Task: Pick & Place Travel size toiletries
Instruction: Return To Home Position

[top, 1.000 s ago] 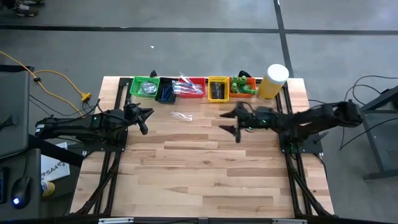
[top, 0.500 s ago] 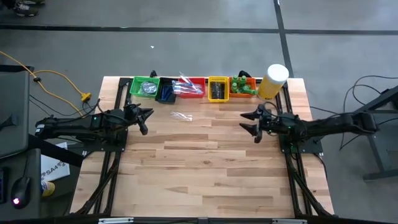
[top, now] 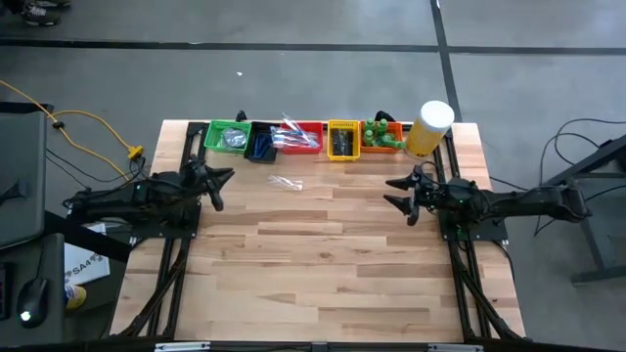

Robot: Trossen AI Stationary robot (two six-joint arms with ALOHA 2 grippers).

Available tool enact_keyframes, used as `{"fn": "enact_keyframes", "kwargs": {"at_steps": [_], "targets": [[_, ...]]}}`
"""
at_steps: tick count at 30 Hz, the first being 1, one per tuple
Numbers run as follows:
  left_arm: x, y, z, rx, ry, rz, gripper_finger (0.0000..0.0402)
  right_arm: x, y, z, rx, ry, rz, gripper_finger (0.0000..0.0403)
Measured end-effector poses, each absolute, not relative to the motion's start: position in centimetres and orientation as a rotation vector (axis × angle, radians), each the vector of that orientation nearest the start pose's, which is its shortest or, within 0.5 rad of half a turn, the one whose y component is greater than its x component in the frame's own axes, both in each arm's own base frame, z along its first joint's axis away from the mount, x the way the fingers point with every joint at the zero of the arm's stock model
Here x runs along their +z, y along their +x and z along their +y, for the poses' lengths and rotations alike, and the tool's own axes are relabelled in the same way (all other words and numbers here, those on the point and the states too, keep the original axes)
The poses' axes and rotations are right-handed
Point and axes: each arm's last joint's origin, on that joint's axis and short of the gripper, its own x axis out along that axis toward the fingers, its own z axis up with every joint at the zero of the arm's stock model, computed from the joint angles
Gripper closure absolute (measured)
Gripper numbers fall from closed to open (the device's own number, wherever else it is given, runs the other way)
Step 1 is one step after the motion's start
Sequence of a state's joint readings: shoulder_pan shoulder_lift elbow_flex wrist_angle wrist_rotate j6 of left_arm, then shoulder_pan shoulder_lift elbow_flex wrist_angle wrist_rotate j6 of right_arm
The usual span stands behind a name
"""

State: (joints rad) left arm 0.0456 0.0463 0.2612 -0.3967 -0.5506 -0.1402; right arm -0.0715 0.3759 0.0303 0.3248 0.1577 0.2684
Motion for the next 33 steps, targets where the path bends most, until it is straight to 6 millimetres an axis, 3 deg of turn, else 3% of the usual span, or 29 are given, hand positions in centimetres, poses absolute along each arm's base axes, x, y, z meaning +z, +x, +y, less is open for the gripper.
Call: {"fn": "enact_keyframes", "kwargs": {"at_steps": [5, 13, 33], "targets": [[20.2, 7.3, 1.9, 0.609, -0.096, 0.113, 0.0353, 17.2, 11.5, -1.3, -0.230, 0.267, -0.013, 0.0160], [17.3, 8.3, 1.9, 0.604, -0.132, 0.146, 0.0353, 16.6, 10.9, -1.2, -0.240, 0.283, 0.052, 0.0160], [17.8, 8.6, 1.7, 0.520, -0.105, 0.087, 0.0353, 15.8, 10.7, -1.2, -0.242, 0.253, 0.139, 0.0160]]}}
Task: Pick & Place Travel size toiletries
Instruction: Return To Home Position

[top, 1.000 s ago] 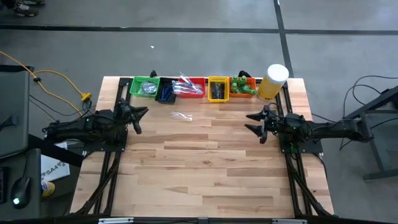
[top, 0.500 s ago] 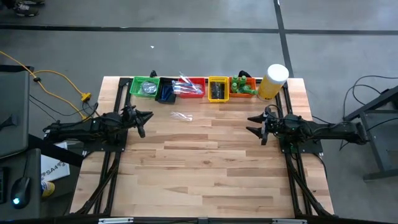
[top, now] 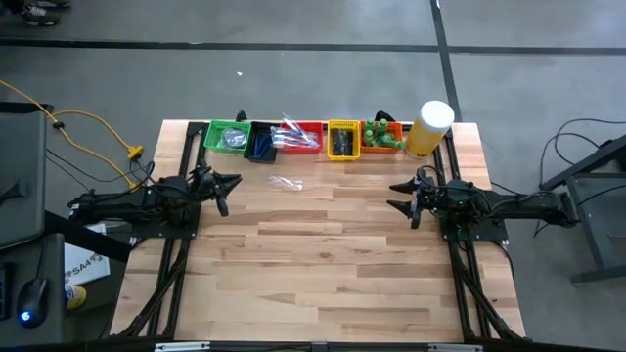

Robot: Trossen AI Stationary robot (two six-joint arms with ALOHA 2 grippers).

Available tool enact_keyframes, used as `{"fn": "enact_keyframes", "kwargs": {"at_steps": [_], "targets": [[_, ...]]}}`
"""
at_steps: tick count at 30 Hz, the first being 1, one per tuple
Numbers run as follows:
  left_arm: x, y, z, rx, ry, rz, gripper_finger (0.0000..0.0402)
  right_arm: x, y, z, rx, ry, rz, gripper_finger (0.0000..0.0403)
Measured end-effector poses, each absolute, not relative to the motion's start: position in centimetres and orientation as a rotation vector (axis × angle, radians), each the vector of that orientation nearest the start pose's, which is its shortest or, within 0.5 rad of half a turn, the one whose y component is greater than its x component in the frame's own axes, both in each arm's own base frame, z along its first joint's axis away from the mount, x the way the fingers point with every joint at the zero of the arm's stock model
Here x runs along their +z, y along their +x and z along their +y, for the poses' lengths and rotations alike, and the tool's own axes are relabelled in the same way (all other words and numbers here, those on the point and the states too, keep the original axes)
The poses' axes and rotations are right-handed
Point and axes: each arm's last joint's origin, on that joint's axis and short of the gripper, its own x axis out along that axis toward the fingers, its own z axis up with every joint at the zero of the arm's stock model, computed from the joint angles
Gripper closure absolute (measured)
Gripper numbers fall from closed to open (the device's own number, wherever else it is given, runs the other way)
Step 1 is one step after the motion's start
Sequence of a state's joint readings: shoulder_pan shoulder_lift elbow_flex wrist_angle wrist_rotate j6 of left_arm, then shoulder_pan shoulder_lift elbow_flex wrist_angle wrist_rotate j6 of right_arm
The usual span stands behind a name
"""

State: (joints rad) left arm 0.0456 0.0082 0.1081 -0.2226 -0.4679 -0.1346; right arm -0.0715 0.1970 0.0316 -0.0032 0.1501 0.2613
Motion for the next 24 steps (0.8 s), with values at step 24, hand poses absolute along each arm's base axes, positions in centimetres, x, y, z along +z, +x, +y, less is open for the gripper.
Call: {"fn": "enact_keyframes", "kwargs": {"at_steps": [24], "targets": [[17.76, 8.58, 1.69, 0.519, -0.104, 0.097, 0.0353, 15.78, 10.71, -1.20, -0.242, 0.249, 0.140, 0.0160]]}}
